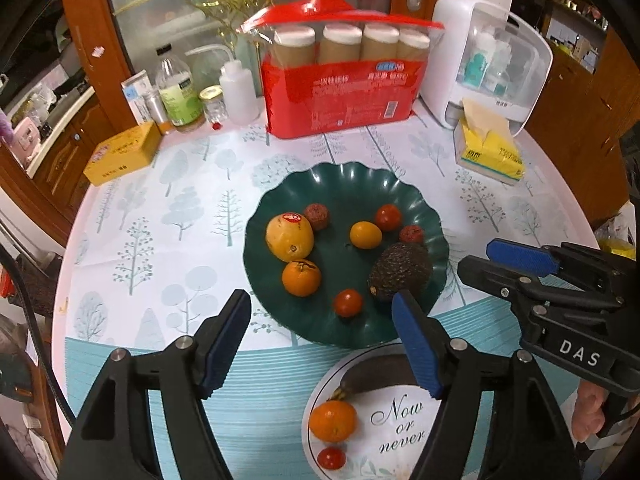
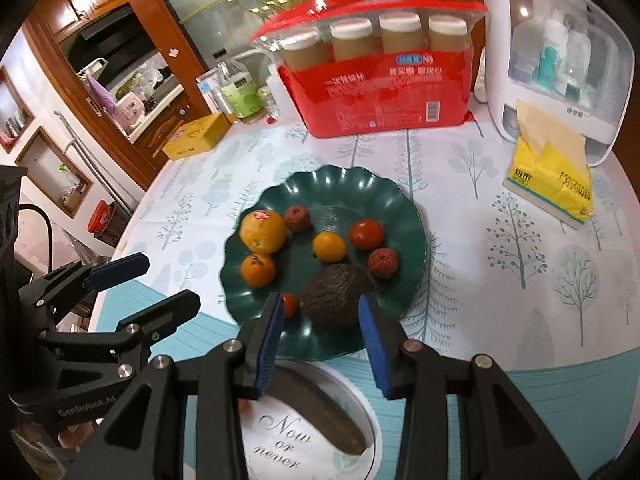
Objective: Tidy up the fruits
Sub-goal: 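Withdraw both open tools back toward the white fruit plate, then grasp the last red tomato with the left tool while the right tool grasps the mandarin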
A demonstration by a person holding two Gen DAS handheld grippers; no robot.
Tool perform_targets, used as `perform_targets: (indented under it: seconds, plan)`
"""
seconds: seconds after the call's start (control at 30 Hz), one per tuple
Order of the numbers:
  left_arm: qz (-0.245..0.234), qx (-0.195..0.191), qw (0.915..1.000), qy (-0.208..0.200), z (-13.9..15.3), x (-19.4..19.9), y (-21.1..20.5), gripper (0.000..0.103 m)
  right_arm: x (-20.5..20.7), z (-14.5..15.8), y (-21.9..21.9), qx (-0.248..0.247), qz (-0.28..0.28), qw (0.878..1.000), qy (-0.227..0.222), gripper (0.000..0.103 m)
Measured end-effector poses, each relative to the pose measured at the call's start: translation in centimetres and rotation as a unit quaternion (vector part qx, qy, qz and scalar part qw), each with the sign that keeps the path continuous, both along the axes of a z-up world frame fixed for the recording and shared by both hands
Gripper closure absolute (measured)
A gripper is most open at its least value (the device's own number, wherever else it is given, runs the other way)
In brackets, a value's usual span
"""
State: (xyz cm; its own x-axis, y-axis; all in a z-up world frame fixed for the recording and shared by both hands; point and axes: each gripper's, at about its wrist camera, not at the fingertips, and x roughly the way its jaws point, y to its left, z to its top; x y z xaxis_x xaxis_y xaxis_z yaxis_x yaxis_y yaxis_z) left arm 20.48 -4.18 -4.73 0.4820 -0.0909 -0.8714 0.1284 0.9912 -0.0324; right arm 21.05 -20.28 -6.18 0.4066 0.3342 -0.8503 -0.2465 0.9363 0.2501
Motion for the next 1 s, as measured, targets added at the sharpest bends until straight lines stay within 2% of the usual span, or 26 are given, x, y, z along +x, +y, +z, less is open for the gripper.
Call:
perform_targets:
  seconds: [0.33, 0.53, 0.8, 1.0]
  plan:
    - [0.012, -0.009, 0.9989, -0.043, 4.0, -5.5, 0.9, 0.025, -5.2, 3.9, 0.7, 0.005, 0.017, 0.999, -0.043, 0.063]
    - [0.018, -0.017, 0.9983, -0.052, 4.7, -8.9, 1.4, 0.022, -8.1, 4.5, 0.9, 0.005, 0.025, 0.998, -0.051, 0.063]
    - [0.033, -0.021, 0.9983, -0.043, 2.9, -12.6, 2.1, 0.022, -10.6, 3.6, 0.8, 0.004, 0.026, 0.999, -0.041, 0.063]
    - [0.052, -0.027, 0.9983, -0.007, -1.1, -14.4, 3.1, 0.022, -12.3, 1.1, 1.6, -0.011, 0.033, 0.999, -0.025, 0.063]
